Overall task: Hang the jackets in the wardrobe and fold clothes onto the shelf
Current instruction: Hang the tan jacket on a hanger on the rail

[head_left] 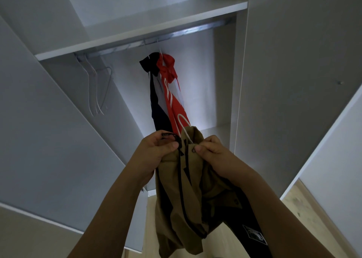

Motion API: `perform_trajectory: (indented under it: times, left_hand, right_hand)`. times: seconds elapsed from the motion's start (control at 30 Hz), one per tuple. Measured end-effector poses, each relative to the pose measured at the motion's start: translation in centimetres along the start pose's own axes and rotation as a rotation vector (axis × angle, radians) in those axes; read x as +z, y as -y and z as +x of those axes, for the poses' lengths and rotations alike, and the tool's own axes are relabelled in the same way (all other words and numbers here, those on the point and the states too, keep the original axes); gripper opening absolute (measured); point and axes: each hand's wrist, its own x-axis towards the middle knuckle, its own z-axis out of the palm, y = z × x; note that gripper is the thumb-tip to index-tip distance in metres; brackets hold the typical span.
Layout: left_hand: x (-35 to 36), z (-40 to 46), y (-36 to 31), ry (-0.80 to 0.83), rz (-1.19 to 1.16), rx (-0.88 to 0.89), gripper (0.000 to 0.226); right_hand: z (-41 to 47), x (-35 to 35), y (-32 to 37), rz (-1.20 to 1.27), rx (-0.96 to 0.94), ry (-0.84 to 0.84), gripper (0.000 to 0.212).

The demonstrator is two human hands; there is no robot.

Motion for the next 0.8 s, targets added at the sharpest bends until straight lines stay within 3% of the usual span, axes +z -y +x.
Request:
perform_trajectory:
  times: [0.23,0.8]
  left_hand:
    - [0.3,-0.01,-0.72,0.007,-0.01,0.016,0.013]
    - [0.66,-0.45,-0.32,0.035,0.102,-0.035,0.011]
  right_hand:
    - [-0.07,-0.28,0.76,0.087,0.004,-0.01,0.02]
    - [-0.83,-0.97,0.95,0.041,0.006,0.091,0.023]
